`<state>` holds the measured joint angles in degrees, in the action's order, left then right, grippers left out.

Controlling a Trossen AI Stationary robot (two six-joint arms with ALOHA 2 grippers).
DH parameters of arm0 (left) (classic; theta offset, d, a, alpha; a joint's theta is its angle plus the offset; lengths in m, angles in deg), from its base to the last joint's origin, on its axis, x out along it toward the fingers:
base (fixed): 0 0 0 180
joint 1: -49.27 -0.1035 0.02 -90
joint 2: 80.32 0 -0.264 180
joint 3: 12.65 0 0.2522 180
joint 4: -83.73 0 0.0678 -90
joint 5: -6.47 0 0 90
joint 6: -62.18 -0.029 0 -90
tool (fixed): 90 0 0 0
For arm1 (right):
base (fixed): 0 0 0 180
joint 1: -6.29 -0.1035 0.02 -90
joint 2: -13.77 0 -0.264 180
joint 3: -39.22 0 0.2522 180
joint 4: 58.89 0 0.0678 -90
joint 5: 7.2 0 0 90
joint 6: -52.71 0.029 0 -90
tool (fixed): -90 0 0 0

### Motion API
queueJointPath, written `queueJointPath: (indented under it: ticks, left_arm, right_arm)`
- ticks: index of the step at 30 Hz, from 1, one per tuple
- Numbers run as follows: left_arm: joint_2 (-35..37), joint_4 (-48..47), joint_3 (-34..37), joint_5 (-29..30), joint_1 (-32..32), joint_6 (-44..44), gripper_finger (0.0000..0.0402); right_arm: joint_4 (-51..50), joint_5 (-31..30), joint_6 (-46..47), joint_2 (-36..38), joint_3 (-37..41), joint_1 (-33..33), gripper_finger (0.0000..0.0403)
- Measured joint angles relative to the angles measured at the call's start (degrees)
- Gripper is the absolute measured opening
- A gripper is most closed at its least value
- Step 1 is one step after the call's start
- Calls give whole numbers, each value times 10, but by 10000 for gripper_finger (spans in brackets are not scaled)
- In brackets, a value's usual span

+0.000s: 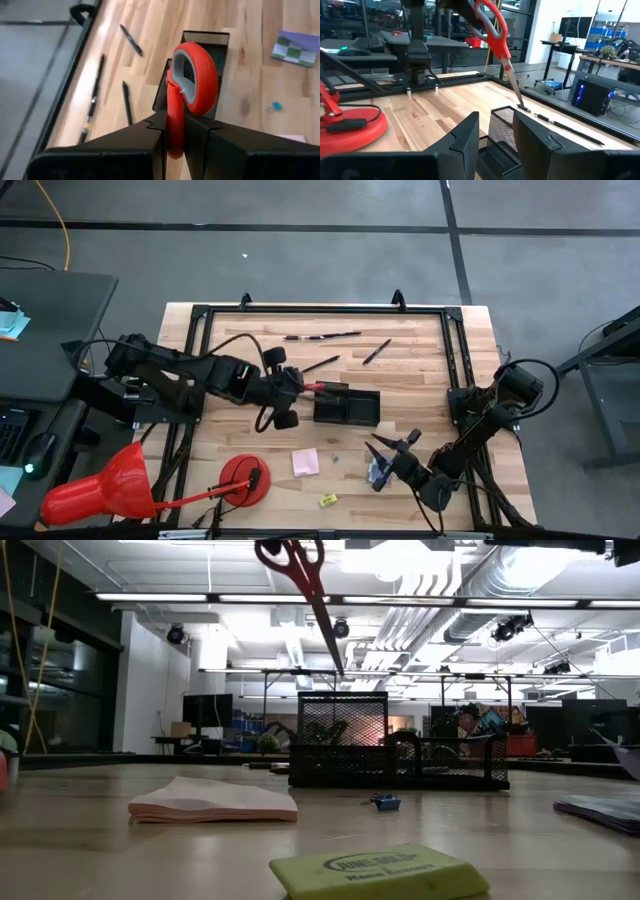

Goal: Pick and place office supplies into organizer
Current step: Put the red scissor into the black desk organizer

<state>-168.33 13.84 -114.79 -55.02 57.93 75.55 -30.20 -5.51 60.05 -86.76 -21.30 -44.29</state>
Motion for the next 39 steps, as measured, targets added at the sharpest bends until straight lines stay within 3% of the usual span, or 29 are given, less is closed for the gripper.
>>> queueJointPath:
  ticks: [19,29,39]
  left_arm:
    - [-77,16,0,-221,-116,-84,20]
    - [-137,21,1,-214,-140,-103,51]
    - [-124,21,1,-208,-139,-106,46]
  right_arm:
    - [-47,5,48,0,0,8,110]
    - [-93,5,107,0,0,8,110]
    - [-98,5,107,0,0,11,110]
